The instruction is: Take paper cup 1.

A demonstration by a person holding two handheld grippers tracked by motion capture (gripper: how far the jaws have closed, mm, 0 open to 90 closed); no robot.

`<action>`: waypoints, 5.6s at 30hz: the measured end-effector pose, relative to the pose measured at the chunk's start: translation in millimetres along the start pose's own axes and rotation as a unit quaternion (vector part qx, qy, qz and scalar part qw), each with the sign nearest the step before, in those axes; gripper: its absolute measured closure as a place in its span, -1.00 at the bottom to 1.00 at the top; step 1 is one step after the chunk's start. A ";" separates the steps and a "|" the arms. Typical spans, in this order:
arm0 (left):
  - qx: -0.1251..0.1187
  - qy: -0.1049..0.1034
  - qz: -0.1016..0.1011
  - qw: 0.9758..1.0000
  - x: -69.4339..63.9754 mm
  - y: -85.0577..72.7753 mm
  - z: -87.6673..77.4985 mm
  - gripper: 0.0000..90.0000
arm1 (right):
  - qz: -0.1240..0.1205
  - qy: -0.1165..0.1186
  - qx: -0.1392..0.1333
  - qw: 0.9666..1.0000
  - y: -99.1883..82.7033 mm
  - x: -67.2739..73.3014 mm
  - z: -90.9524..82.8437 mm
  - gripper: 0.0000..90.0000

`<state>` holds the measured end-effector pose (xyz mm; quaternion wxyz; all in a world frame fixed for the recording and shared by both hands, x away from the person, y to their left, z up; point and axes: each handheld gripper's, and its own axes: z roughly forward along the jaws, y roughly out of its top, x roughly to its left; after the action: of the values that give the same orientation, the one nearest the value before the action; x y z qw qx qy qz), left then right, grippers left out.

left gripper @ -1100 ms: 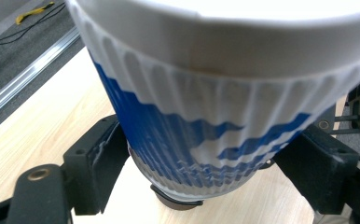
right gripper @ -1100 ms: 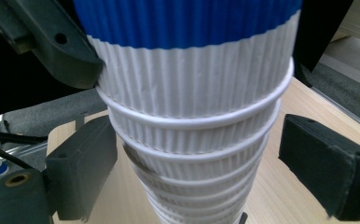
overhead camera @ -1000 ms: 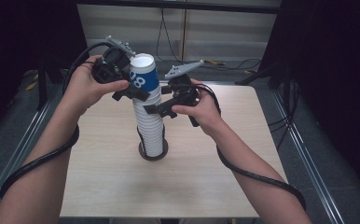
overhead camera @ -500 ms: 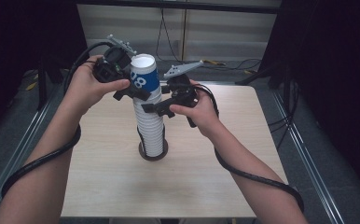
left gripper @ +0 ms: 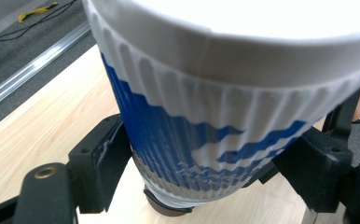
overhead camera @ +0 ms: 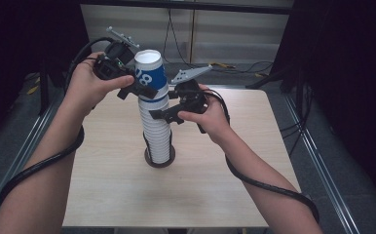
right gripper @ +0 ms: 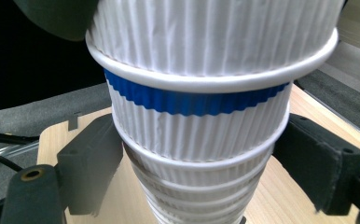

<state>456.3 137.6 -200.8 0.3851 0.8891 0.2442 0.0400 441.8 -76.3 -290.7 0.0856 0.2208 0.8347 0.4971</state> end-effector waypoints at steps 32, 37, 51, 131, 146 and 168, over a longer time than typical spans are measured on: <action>-0.015 0.020 0.004 1.000 -3.2 15.2 -25.3 -0.53 | -0.005 -0.004 -0.001 1.000 -1.9 0.7 -3.6 -0.59; -0.021 0.021 0.001 1.000 -3.3 14.2 -26.9 -0.53 | -0.009 -0.006 -0.001 1.000 -2.2 0.6 -5.1 -0.52; -0.032 0.021 -0.002 0.999 -3.6 17.8 -27.2 -0.53 | -0.008 -0.002 -0.001 1.000 -4.5 2.0 -6.5 -0.58; -0.018 0.052 -0.064 0.996 29.7 -102.3 -52.6 -0.52 | 0.006 -0.013 0.023 1.000 -51.5 -15.5 -23.2 -0.67; 0.010 0.054 -0.058 0.997 26.2 -118.4 -36.0 -0.52 | 0.007 -0.011 0.030 0.999 -65.5 -16.9 -24.4 -0.69; 0.050 0.049 -0.046 0.996 15.9 -140.7 -7.7 -0.51 | -0.008 -0.012 0.058 0.998 -79.6 -16.3 -27.6 -0.70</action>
<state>411.5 232.3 -296.4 0.3293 0.8920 0.3049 0.0538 423.7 -138.0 -347.5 0.0860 0.2247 0.8630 0.4442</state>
